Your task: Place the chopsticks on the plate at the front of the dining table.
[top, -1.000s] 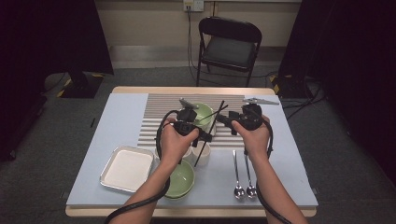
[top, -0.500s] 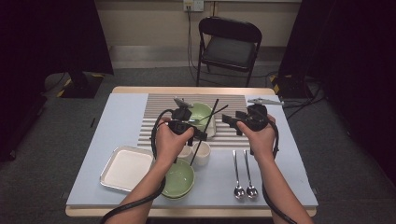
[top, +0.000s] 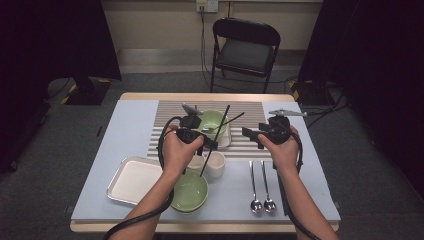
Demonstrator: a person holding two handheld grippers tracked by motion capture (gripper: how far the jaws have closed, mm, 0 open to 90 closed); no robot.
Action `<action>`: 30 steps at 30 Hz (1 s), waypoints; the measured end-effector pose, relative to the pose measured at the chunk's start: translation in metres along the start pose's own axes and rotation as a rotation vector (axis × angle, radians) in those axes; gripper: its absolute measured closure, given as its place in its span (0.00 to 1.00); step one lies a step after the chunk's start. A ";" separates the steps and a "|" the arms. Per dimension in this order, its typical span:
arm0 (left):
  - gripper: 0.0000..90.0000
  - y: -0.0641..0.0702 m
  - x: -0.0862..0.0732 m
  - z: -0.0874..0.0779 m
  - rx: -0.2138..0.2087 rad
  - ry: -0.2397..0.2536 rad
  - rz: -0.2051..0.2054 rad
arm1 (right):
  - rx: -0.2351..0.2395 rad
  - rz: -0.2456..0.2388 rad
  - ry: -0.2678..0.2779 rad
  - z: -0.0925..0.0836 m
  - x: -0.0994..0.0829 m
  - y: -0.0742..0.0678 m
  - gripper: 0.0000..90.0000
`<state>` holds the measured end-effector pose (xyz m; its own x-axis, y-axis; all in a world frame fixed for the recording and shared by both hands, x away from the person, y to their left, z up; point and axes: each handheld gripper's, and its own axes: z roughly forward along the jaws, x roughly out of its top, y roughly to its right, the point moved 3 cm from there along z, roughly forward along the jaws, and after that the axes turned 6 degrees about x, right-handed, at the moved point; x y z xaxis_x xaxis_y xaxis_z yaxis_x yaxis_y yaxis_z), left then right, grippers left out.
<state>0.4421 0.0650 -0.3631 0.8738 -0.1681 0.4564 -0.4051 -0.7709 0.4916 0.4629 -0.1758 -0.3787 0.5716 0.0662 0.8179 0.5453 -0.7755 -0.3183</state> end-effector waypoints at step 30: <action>0.96 -0.018 -0.002 -0.008 0.010 0.016 -0.034 | 0.036 0.007 -0.056 0.003 -0.022 0.021 0.18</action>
<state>0.4457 0.0839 -0.3667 0.8826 -0.1314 0.4514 -0.3720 -0.7823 0.4997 0.4633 -0.1915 -0.4046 0.6084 0.0961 0.7878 0.5618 -0.7533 -0.3419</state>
